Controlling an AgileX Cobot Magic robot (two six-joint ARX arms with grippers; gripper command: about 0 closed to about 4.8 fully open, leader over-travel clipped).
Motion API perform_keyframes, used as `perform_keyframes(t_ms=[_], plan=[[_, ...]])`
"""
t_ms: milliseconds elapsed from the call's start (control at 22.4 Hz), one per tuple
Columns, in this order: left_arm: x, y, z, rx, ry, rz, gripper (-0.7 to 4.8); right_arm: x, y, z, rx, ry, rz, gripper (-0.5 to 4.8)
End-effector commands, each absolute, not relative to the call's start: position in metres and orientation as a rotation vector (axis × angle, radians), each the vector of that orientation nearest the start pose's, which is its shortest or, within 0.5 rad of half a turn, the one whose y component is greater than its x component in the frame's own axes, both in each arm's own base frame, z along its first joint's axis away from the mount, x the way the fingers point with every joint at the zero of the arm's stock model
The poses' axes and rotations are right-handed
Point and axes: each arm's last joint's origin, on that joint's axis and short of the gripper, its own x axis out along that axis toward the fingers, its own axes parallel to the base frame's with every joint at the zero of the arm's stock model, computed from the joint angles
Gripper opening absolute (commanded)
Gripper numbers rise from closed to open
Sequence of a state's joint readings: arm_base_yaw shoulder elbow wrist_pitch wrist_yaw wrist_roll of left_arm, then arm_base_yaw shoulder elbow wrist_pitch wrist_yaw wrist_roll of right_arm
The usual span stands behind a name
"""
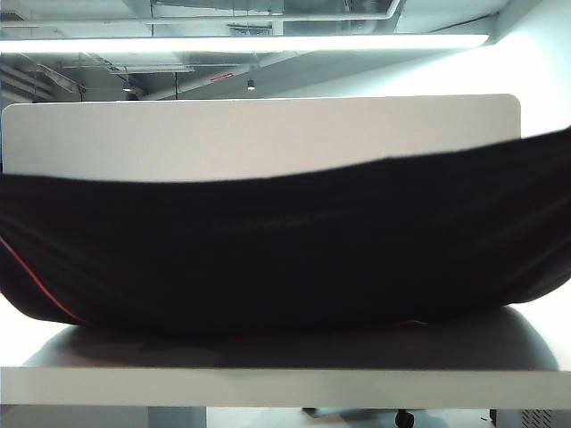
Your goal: Fold the bottom side of the basketball jersey horizontally towards the center, about one-third of the way, and then fold the bottom of the basketball jersey up towards the top, creating a neat rectangle.
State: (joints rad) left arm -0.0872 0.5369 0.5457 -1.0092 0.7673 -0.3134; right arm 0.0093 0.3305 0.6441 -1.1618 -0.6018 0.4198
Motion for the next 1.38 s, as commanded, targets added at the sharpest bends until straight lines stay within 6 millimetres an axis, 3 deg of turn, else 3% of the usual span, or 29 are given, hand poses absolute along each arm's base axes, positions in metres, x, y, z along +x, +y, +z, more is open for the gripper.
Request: perform_keyframes(t_ms=[45, 179, 447, 670, 893, 1161, 1206, 1340, 1385], plan=[[0.085, -0.027, 0.231, -0.633, 1.027, -0.624, -0.06, 0.049, 0.016, 0.270, 0.624, 0.864, 0.378, -0.09], [0.107, -0.029, 0.239, -0.647, 0.910, -0.621, -0.06, 0.075, 0.016, 0.284, 0.595, 0.773, 0.377, -0.09], [0.177, -0.036, 0.240, -0.709, 0.774, -0.681, -0.06, 0.170, 0.017, 0.278, 0.564, 0.777, 0.422, -0.09], [0.260, -0.041, 0.240, -0.619, 0.804, -0.633, -0.06, 0.255, 0.016, 0.278, 0.490, 0.791, 0.384, -0.09], [0.312, -0.042, 0.235, -0.530, 0.798, -0.490, -0.06, 0.305, 0.015, 0.266, 0.452, 0.797, 0.334, -0.09], [0.334, -0.040, 0.221, -0.417, 0.758, -0.378, -0.04, 0.329, 0.013, 0.242, 0.416, 0.790, 0.264, 0.00], [0.335, -0.040, 0.219, -0.380, 0.746, -0.372, 0.13, 0.331, 0.013, 0.241, 0.399, 0.777, 0.271, 0.31], [0.337, -0.038, 0.219, -0.306, 0.714, -0.333, 1.71, 0.336, 0.013, 0.240, 0.376, 0.736, 0.278, 2.44], [0.338, -0.037, 0.220, -0.285, 0.703, -0.325, 2.07, 0.337, 0.013, 0.241, 0.373, 0.722, 0.277, 2.78]])
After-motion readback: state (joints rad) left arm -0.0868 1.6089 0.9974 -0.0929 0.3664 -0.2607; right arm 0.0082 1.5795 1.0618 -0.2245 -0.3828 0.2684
